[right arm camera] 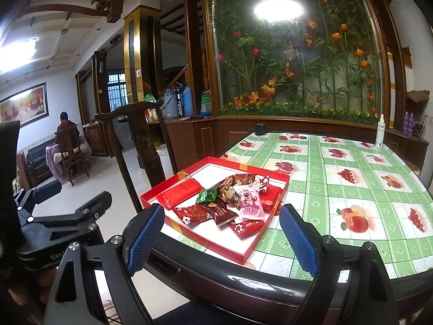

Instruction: Organize snacks

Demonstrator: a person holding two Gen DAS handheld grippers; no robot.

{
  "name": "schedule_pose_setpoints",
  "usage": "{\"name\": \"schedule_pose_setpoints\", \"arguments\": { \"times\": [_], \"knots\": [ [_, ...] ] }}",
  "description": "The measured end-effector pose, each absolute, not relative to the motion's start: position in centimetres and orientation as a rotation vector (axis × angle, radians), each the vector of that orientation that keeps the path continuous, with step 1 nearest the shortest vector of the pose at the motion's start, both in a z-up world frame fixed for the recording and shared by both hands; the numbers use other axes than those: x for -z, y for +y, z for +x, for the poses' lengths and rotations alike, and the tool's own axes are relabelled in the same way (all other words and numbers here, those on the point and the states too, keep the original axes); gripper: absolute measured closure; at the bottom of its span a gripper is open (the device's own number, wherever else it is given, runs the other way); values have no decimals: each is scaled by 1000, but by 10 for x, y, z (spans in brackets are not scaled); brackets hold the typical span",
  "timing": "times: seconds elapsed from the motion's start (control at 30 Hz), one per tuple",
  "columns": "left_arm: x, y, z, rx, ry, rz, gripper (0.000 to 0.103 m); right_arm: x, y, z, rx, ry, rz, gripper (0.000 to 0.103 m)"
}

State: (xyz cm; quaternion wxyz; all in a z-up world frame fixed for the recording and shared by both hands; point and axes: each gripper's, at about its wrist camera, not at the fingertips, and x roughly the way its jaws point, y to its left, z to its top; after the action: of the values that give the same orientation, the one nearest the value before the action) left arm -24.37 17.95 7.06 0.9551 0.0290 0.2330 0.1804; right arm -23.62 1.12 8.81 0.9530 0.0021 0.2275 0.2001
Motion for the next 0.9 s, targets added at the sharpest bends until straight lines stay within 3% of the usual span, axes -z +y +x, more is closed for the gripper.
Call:
{"name": "schedule_pose_setpoints", "arguments": {
  "times": [0.9],
  "knots": [
    [-67,182,-243,-340,514,34,0,-77,15,-233,-382,494,8,15]
  ]
}}
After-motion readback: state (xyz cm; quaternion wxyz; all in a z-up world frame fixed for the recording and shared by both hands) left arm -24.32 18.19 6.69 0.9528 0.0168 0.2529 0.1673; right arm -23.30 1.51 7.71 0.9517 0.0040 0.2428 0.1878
